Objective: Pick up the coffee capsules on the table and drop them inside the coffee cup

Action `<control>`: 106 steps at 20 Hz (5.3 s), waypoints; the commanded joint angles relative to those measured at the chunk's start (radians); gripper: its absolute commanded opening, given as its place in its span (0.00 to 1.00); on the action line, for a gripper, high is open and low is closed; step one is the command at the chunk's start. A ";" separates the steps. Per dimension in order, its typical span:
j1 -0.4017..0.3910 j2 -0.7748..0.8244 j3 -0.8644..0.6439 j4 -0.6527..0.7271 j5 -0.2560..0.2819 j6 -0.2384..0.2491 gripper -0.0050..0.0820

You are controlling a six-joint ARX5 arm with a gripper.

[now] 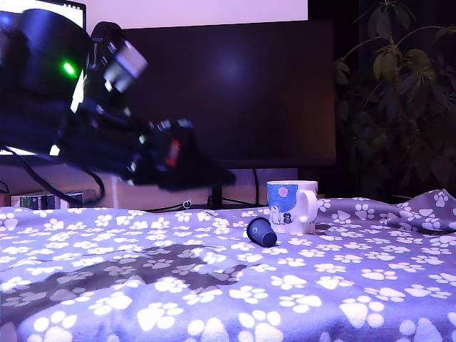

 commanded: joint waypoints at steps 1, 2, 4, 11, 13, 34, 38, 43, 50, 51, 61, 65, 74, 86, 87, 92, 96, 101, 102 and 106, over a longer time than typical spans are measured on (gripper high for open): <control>-0.003 0.035 0.034 0.008 0.004 0.013 0.94; -0.004 0.050 0.049 0.007 0.005 0.018 0.94; -0.004 0.076 0.079 0.006 0.010 0.019 0.94; -0.006 0.138 0.158 -0.011 0.012 0.019 0.94; -0.010 0.151 0.182 -0.027 0.012 0.022 0.94; -0.048 0.351 0.532 -0.460 -0.017 0.109 0.94; -0.048 0.391 0.587 -0.534 -0.032 0.125 0.94; -0.049 0.405 0.621 -0.556 -0.083 0.159 0.94; -0.050 0.417 0.629 -0.592 -0.084 0.185 0.93; -0.050 0.421 0.629 -0.599 -0.084 0.185 0.93; -0.050 0.433 0.630 -0.609 -0.107 0.217 0.85; -0.050 0.433 0.630 -0.583 -0.119 0.226 0.49; -0.049 0.433 0.630 -0.573 -0.113 0.228 0.26; -0.039 0.370 0.681 -0.576 -0.076 0.217 0.26; -0.034 0.366 0.700 -0.576 -0.076 0.208 0.26; -0.016 0.363 0.802 -0.624 -0.075 0.146 0.26; -0.013 0.363 0.871 -0.682 -0.075 0.144 0.26; -0.013 0.364 0.884 -0.694 -0.075 0.096 0.26; -0.013 0.364 0.884 -0.694 -0.075 0.096 0.26; -0.014 0.365 0.931 -0.751 -0.076 0.070 0.26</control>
